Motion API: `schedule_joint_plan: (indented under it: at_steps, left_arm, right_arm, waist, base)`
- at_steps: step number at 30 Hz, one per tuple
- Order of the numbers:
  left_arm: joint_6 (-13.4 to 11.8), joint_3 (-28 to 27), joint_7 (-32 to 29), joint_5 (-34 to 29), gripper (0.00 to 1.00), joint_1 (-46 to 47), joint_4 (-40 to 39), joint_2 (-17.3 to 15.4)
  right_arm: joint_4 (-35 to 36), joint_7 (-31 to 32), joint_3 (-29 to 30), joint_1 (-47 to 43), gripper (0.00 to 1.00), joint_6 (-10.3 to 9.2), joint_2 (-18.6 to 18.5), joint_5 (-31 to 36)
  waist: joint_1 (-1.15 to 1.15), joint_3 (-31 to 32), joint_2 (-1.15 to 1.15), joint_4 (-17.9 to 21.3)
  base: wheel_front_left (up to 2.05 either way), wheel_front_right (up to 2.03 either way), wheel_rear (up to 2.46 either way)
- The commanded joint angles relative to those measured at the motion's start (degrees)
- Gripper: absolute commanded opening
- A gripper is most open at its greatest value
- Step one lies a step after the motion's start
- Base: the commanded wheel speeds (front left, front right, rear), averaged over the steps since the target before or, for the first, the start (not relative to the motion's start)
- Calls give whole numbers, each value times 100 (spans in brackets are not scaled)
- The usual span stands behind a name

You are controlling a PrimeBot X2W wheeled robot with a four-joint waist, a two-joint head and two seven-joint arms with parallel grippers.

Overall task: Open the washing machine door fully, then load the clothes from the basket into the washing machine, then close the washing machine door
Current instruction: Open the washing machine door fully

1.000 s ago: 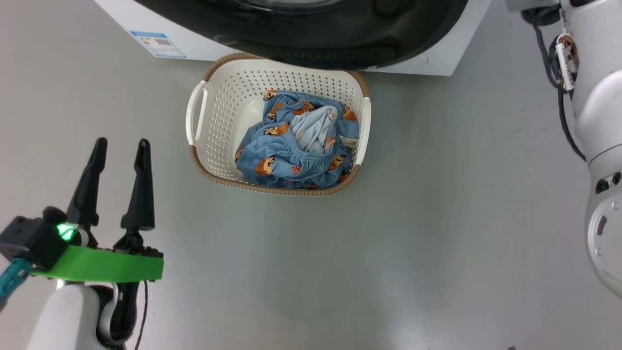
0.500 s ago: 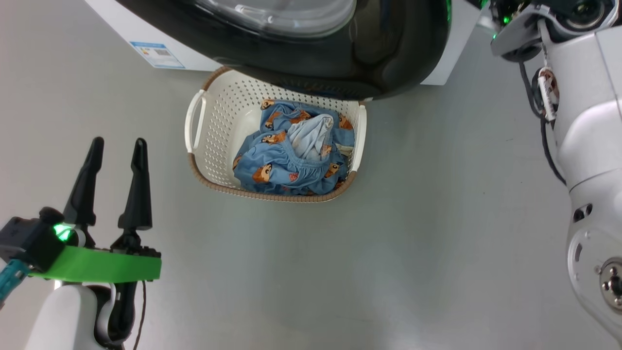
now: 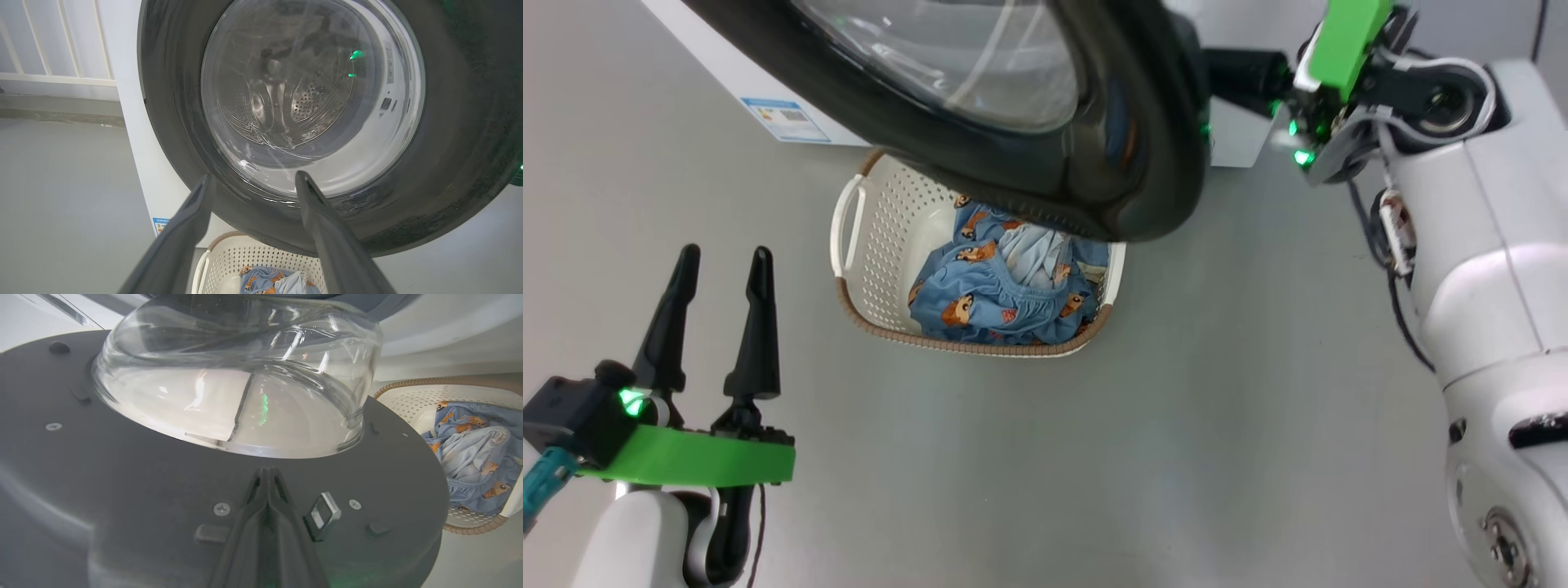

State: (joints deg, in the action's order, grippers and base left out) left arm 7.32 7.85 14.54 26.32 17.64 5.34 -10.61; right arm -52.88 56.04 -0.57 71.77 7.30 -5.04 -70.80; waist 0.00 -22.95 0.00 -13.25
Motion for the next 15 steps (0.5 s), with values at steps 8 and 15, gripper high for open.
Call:
schedule_joint_plan:
  at_steps: [8,15]
  left_arm:
    - [17,-231,46,-89,100,-84,-137,-183]
    - [17,-237,46,-124,100,-145,-133,-153]
  right_arm:
    - [749,318,-932,-618,0,19,216,-853]
    - [1331,289,-1746,-1087,0,19,216,-1527]
  waist:
    - [0,179,0,46]
    - [0,298,0,37]
  base:
    - [0,0,0]
    - [0,0,0]
